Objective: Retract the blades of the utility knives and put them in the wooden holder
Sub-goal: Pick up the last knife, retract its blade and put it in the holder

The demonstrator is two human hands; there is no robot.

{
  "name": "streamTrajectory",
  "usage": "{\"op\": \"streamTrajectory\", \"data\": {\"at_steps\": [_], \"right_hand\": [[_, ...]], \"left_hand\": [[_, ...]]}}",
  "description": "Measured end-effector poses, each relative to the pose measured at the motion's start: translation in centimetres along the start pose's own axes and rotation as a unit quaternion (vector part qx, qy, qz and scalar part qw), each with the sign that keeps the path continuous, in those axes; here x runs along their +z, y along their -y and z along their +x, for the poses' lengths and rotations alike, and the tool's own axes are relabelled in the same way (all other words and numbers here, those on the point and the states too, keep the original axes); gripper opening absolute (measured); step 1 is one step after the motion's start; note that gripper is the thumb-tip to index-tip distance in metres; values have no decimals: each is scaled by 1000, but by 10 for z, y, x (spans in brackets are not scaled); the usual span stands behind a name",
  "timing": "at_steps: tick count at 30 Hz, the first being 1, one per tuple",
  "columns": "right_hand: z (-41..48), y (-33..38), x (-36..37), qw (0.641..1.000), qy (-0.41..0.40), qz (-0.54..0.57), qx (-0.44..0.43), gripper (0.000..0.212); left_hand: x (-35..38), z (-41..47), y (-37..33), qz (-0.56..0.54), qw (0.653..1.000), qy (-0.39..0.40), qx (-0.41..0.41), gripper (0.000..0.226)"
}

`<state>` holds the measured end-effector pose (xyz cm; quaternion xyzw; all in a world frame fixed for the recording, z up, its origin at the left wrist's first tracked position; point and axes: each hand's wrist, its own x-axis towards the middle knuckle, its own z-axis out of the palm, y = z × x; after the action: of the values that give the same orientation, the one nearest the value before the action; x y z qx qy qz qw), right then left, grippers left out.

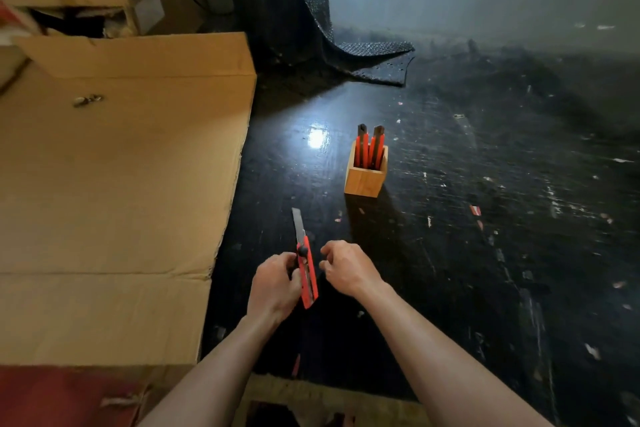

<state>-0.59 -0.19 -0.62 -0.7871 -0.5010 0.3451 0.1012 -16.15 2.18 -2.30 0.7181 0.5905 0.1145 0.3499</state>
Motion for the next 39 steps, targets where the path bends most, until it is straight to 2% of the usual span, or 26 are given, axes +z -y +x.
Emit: {"op": "streamTrajectory", "data": {"at_steps": [2,5,14,18,22,30,35,39], "right_hand": [[-7,2,15,999,22,32,5,24],[-12,3,31,990,33,135,29,12],[-28,-5,36,958,-15,282,56,22],[-36,-4,10,945,-41,322,28,23],[-44,-1,-30,931,-81,354,-35,24],[-71,6,-116,894,-131,409,-130,28],[-89,14,-161,888,-185,382,-177,36],[-95,25,-193,902,-264,285,-190,38]], "left_hand": [[2,-5,1,-30,999,7,-31,18],[6,-8,0,-87,994,21,-65,21],[10,-6,8,-215,968,61,-113,29],[-3,-4,-10,-284,953,74,-81,28],[-27,1,-47,-354,931,86,-25,26],[-75,4,-126,-427,886,168,68,39],[-91,3,-163,-443,873,175,106,46],[-106,-5,-193,-446,867,180,133,48]]}}
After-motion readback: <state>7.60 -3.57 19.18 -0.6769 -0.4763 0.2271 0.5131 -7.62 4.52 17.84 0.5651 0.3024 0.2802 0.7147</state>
